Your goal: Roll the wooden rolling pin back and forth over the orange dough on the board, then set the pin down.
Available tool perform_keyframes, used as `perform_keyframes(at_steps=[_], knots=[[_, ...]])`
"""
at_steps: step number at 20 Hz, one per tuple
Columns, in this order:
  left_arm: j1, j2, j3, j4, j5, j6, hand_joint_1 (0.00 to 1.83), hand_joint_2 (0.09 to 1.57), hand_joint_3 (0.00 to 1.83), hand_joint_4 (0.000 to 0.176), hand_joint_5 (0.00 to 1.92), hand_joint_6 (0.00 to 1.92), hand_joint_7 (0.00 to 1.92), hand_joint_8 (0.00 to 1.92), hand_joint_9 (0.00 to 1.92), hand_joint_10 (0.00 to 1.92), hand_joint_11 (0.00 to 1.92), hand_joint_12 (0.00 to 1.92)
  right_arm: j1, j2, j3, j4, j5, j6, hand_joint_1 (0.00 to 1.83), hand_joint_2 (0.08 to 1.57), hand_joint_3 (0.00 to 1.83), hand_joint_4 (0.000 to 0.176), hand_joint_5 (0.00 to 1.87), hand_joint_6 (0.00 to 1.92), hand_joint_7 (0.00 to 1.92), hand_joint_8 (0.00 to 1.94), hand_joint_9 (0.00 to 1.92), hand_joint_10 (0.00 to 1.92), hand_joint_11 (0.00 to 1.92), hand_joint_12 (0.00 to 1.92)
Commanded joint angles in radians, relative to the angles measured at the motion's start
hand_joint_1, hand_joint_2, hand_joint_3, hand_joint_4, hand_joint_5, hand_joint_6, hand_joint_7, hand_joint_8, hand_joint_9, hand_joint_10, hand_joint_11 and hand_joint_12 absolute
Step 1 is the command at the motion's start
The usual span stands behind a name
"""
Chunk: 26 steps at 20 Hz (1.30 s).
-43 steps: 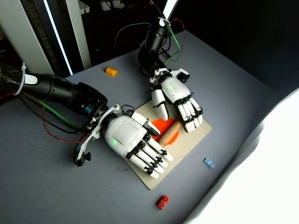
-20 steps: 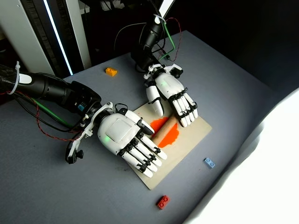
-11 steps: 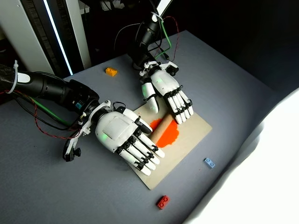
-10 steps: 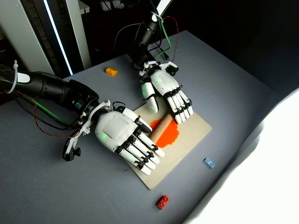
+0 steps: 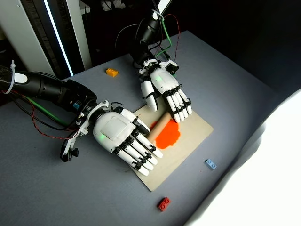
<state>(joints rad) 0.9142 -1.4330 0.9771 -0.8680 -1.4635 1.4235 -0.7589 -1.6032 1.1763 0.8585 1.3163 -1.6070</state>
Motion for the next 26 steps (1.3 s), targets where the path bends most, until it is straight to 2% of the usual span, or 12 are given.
perform_keyframes(at_steps=[1,3,4,9,11,13,19,21,24,26], knots=[[0.004,0.004,0.001,0.050,-0.078,0.003,0.00,1.57,0.02,0.000,0.26,0.00,0.31,0.00,0.24,0.00,0.00,0.39,-0.003,0.007,-0.005,-0.070,0.091,-0.003,0.00,1.56,0.00,0.000,0.30,0.00,0.34,0.00,0.27,0.00,0.00,0.40],[0.004,0.005,0.000,0.050,-0.078,0.003,0.00,1.57,0.01,0.000,0.26,0.00,0.30,0.00,0.23,0.00,0.00,0.41,-0.006,0.009,-0.009,-0.071,0.094,-0.006,0.00,1.56,0.00,0.000,0.29,0.00,0.33,0.00,0.26,0.00,0.00,0.36],[0.004,0.005,0.000,0.052,-0.079,0.003,0.00,1.57,0.01,0.000,0.26,0.00,0.30,0.00,0.23,0.01,0.00,0.42,-0.008,0.010,-0.011,-0.072,0.095,-0.006,0.00,1.56,0.00,0.000,0.26,0.00,0.29,0.00,0.22,0.00,0.00,0.24],[0.006,0.011,-0.010,0.056,-0.079,0.003,0.00,1.57,0.00,0.000,0.28,0.00,0.30,0.00,0.25,0.01,0.00,0.46,-0.011,0.013,-0.015,-0.080,0.102,-0.006,0.00,1.57,0.01,0.000,0.27,0.00,0.30,0.00,0.23,0.00,0.00,0.18],[0.007,0.014,-0.016,0.056,-0.081,0.003,0.00,1.57,0.01,0.000,0.27,0.00,0.30,0.00,0.24,0.00,0.00,0.44,-0.013,0.018,-0.024,-0.088,0.105,-0.006,0.00,1.56,0.01,0.000,0.26,0.00,0.29,0.00,0.23,0.00,0.00,0.22],[0.007,0.015,-0.019,0.057,-0.086,0.003,0.00,1.57,0.01,0.000,0.26,0.00,0.30,0.00,0.22,0.00,0.00,0.35,-0.016,0.024,-0.035,-0.090,0.106,-0.006,0.00,1.56,0.00,0.000,0.30,0.01,0.33,0.01,0.26,0.01,0.00,0.35],[0.022,0.017,-0.032,0.068,-0.103,0.002,0.00,1.57,0.02,0.000,0.25,0.00,0.30,0.00,0.23,0.01,0.00,0.39,-0.020,0.035,-0.063,-0.094,0.111,-0.007,0.00,1.56,0.00,0.000,0.28,0.00,0.31,0.00,0.25,0.00,0.00,0.33],[0.029,0.019,-0.037,0.074,-0.105,0.001,0.00,1.57,0.01,0.000,0.27,0.01,0.32,0.00,0.25,0.01,0.00,0.43,-0.021,0.036,-0.063,-0.094,0.111,-0.007,0.00,1.56,0.00,0.000,0.33,0.01,0.37,0.01,0.30,0.01,0.00,0.52],[0.039,0.020,-0.042,0.078,-0.118,0.001,0.00,1.57,0.02,0.000,0.27,0.01,0.30,0.01,0.24,0.01,0.00,0.44,-0.024,0.038,-0.063,-0.094,0.111,-0.007,0.00,1.56,0.00,0.000,0.31,0.00,0.34,0.00,0.28,0.00,0.00,0.42],[0.047,0.020,-0.044,0.090,-0.120,0.001,0.00,1.57,0.01,0.000,0.27,0.01,0.30,0.01,0.24,0.01,0.00,0.47,-0.027,0.039,-0.064,-0.094,0.111,-0.007,0.00,1.56,0.00,0.000,0.31,0.00,0.35,0.00,0.29,0.00,0.00,0.45]])
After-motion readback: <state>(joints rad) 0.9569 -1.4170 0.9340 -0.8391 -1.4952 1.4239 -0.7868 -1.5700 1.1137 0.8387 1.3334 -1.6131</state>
